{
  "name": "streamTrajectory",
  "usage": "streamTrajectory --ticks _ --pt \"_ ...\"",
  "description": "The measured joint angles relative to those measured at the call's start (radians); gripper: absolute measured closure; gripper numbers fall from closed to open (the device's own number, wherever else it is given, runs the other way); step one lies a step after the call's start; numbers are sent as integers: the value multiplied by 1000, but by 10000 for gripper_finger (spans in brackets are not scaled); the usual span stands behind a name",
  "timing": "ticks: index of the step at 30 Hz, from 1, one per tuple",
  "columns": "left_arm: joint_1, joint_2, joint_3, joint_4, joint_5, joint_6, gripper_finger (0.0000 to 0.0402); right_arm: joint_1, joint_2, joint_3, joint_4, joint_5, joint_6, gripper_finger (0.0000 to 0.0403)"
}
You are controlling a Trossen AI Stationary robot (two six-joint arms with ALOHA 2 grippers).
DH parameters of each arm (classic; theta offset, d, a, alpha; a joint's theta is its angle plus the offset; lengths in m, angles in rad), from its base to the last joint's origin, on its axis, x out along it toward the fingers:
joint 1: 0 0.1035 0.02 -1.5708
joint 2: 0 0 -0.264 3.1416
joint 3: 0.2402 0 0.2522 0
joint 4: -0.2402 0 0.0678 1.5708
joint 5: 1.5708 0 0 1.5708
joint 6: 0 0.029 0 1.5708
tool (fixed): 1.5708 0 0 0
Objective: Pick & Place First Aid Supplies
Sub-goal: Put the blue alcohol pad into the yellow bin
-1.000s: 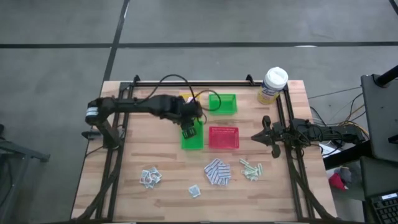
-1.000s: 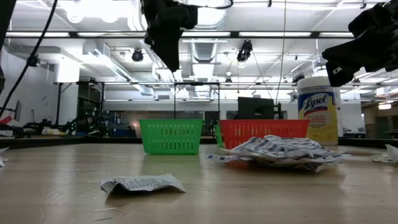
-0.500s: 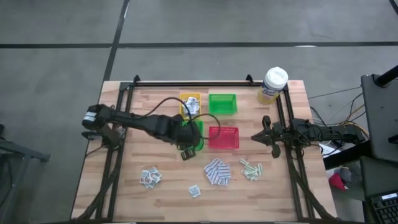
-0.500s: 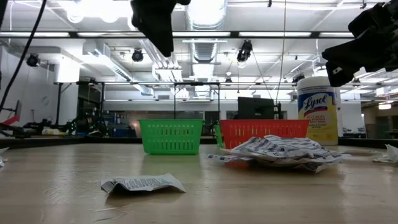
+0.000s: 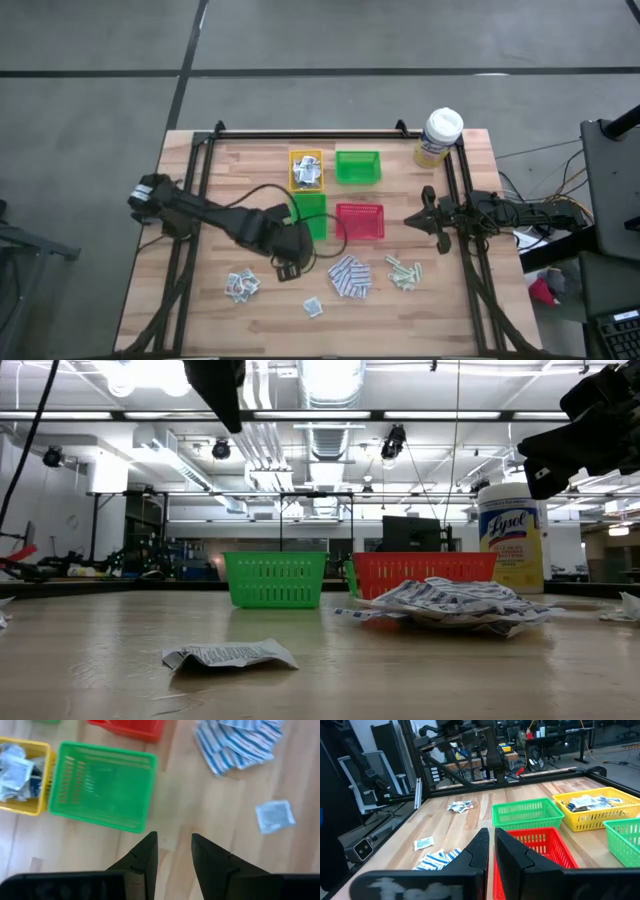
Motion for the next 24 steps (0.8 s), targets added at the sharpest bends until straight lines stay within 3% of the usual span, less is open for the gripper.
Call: streamTrajectory --ticks 14,24 --pt "-221 2 -42 8 1 -80 289 0 0 0 0 0 0 374" --pt "-336 8 -138 190 2 -140 289 0 0 0 0 0 0 374"
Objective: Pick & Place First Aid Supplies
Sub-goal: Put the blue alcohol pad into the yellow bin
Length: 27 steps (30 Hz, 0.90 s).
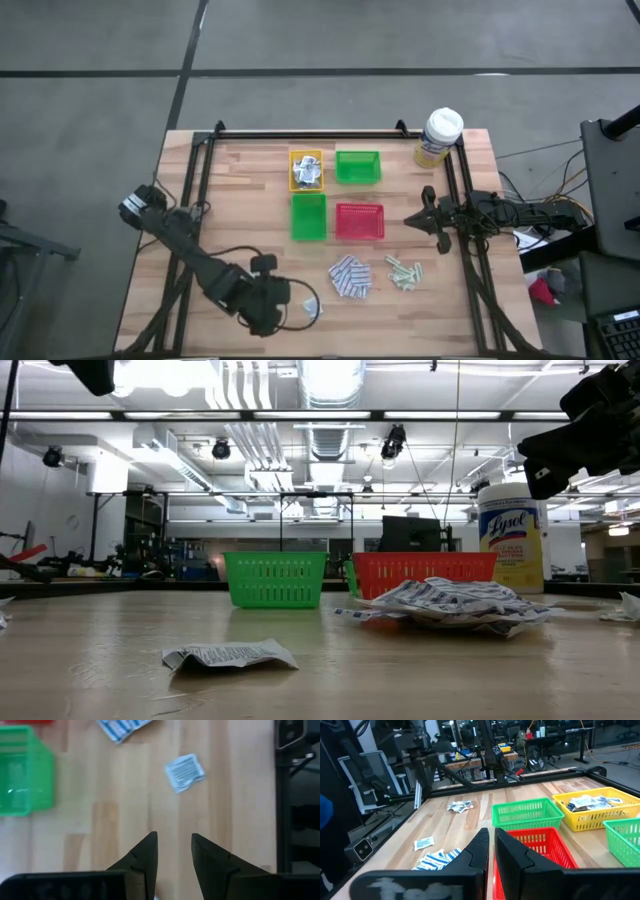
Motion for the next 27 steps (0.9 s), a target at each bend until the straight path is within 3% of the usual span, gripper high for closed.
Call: streamTrajectory --ticks 19,27 --pt "-20 0 -226 489 60 13 289 0 0 0 0 0 0 374" --pt "14 0 -282 582 79 18 288 0 0 0 0 0 0 374"
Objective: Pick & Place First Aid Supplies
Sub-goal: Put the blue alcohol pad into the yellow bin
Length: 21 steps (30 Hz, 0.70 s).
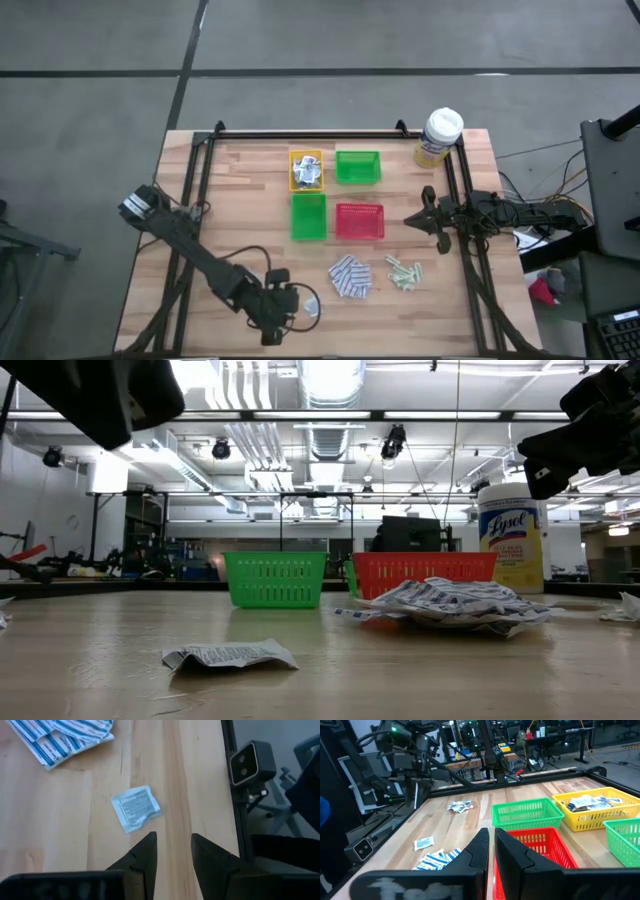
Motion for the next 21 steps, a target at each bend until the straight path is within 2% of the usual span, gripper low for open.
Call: streamTrajectory --ticks 3,13,21 --pt "12 0 -16 43 0 8 276 0 0 0 0 0 0 374" --pt "54 17 -37 129 -5 22 196 0 0 0 0 0 0 374" --pt "106 128 15 129 111 28 189 0 0 0 0 0 0 374"
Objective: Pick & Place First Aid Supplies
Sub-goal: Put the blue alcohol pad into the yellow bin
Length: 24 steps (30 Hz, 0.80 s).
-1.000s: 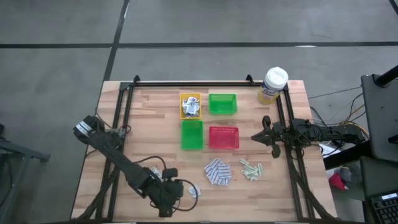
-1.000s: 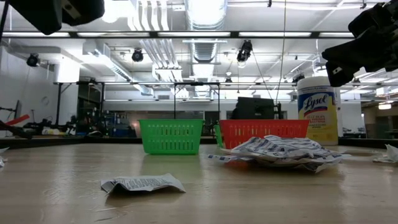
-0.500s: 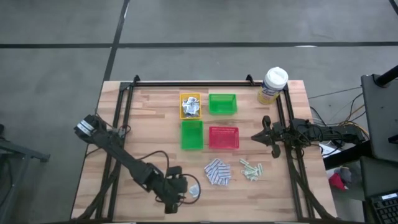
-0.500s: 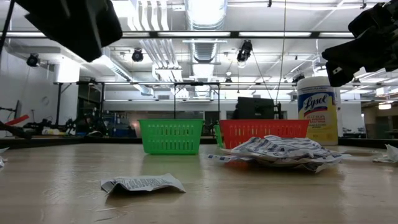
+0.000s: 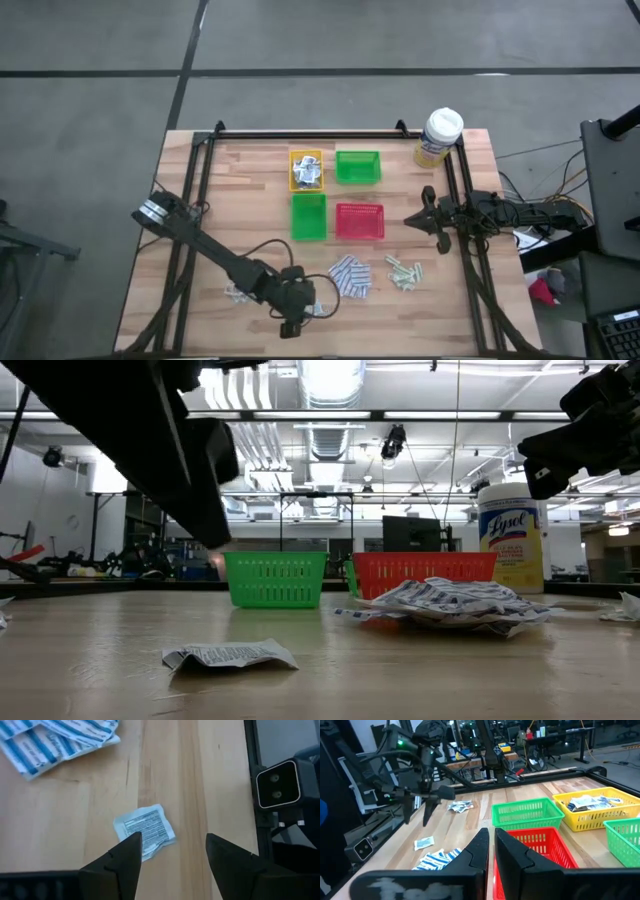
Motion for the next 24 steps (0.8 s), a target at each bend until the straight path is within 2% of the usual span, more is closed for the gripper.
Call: streamTrajectory --ticks 8,24 --pt "42 48 57 -37 2 104 188 0 0 0 0 1 0 374" --pt "60 123 73 -62 18 453 189 0 0 0 0 0 0 374"
